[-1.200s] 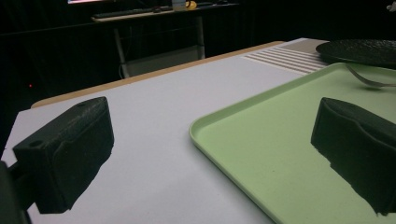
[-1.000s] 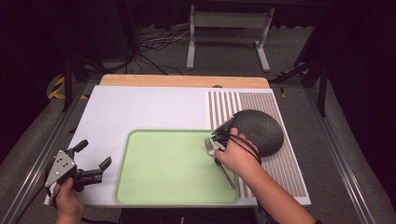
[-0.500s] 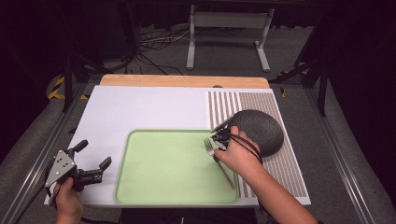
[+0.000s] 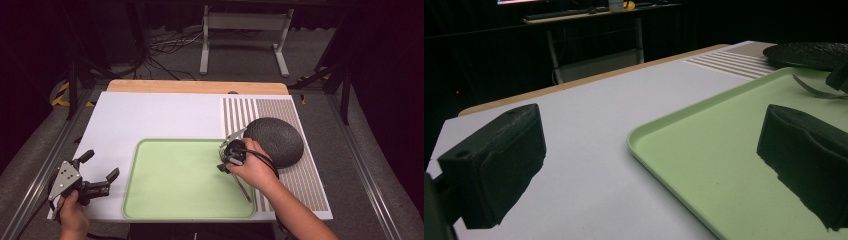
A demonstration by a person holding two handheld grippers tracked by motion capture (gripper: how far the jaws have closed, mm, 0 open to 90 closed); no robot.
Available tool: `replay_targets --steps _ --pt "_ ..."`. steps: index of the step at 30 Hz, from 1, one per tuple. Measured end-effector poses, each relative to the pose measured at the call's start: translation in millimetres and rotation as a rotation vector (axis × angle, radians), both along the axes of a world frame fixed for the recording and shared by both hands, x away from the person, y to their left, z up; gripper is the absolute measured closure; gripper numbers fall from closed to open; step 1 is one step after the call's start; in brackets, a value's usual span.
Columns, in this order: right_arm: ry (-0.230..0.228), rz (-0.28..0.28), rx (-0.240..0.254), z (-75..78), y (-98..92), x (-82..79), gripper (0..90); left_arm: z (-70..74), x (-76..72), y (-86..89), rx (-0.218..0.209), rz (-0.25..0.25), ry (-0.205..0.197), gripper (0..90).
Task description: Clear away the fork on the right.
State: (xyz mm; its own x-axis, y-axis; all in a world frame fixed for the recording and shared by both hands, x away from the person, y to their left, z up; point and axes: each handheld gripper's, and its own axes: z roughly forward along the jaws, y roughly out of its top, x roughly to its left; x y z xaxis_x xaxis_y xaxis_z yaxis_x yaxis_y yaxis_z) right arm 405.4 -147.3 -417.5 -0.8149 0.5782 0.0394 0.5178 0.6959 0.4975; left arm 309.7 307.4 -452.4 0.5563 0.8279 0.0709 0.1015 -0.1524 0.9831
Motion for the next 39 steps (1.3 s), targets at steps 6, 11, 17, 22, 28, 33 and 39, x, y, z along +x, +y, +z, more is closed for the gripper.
replay_targets --steps 6,11,17,22,28,33,39 --pt "-0.039 0.036 -0.054 -5.7 -1.6 0.6 89.7 -0.2 0.1 0.2 -0.002 0.001 0.002 0.0" --pt "-0.036 0.042 -0.079 -9.3 -1.6 1.0 89.8 -0.1 0.0 0.1 -0.002 0.001 0.002 0.0" --pt "-0.037 0.039 -0.081 -10.8 -1.3 1.0 89.9 0.0 0.1 0.1 -0.001 0.001 0.0 0.0" --pt "-0.043 0.04 -0.089 -10.7 -0.7 1.2 89.9 0.0 -0.1 0.2 -0.001 0.0 0.001 0.0" --pt "-0.049 0.032 -0.105 -10.0 -4.3 2.9 90.0 -0.1 0.1 0.0 -0.001 0.001 0.0 0.1" --pt "-0.053 0.013 -0.108 -9.8 -8.8 4.6 89.9 -0.2 0.2 -0.1 -0.001 0.001 0.001 0.0" --pt "-0.054 -0.018 -0.112 -9.5 -15.1 6.4 90.0 -0.3 0.3 -0.2 -0.001 0.0 0.001 0.0"
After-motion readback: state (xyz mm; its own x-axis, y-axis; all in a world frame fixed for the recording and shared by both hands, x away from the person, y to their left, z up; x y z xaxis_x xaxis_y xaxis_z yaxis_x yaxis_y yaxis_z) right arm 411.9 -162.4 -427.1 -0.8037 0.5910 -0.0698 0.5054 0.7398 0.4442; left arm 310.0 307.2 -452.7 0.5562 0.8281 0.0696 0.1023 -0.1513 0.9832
